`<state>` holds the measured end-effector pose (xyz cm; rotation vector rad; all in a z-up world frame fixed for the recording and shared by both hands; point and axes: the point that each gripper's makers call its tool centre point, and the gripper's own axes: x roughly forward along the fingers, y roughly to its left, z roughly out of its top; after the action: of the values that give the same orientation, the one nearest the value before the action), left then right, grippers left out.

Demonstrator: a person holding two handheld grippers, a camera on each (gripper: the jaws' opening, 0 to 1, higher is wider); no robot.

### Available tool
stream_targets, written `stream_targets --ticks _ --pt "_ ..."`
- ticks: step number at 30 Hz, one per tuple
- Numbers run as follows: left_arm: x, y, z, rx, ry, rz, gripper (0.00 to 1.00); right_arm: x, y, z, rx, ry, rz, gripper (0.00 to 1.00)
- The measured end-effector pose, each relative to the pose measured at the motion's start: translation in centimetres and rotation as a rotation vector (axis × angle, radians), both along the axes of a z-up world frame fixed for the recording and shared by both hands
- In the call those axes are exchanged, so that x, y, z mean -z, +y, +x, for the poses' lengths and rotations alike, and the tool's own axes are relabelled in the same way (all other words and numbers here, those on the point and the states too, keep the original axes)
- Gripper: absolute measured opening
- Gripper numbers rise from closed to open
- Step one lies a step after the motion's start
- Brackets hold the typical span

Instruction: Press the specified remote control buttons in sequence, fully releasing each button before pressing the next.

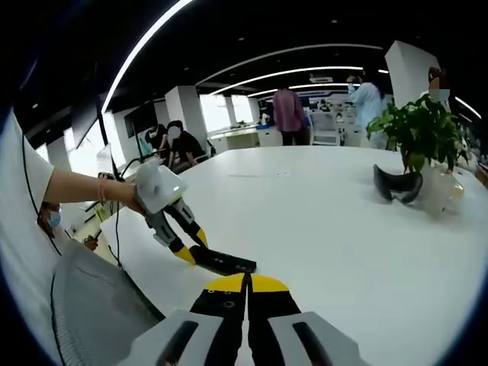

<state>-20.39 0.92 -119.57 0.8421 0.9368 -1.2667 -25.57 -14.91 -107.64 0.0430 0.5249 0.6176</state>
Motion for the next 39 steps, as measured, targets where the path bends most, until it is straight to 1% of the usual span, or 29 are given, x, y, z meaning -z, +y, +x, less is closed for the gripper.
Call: stream_targets --ticks 10,16,22,25,28,31,34,36,39 --pt "0.0 -0.2 -2.2 0.02 0.0 0.001 0.23 0.5 1.1 0.2 -0.069 0.017 -0.044 0.0" --pt "0.0 -0.2 -3.4 0.013 -0.001 -0.002 0.23 0.7 2.0 0.3 -0.123 0.024 -0.073 0.0" --pt "-0.1 -0.2 -4.4 -0.005 0.0 -0.014 0.23 1.2 3.1 0.2 -0.189 0.041 -0.099 0.0" --pt "-0.1 -0.3 -5.0 -0.006 0.0 -0.01 0.23 1.7 3.8 0.0 -0.239 0.055 -0.118 0.0" --pt "-0.1 -0.3 -5.2 -0.009 0.0 -0.013 0.23 2.4 4.3 -0.1 -0.282 0.076 -0.133 0.0" --pt "-0.1 -0.2 -5.4 -0.004 -0.002 -0.029 0.23 3.3 4.6 -0.2 -0.317 0.099 -0.155 0.0" --pt "-0.1 -0.2 -5.5 0.018 -0.006 -0.045 0.23 5.0 4.8 -0.7 -0.379 0.154 -0.19 0.0" --pt "-0.1 -0.2 -5.6 0.038 -0.007 -0.056 0.23 5.9 4.9 -0.9 -0.42 0.175 -0.231 0.0" --pt "-0.1 -0.3 -5.6 0.062 -0.009 -0.063 0.23 7.5 5.2 -1.2 -0.507 0.197 -0.322 0.0"
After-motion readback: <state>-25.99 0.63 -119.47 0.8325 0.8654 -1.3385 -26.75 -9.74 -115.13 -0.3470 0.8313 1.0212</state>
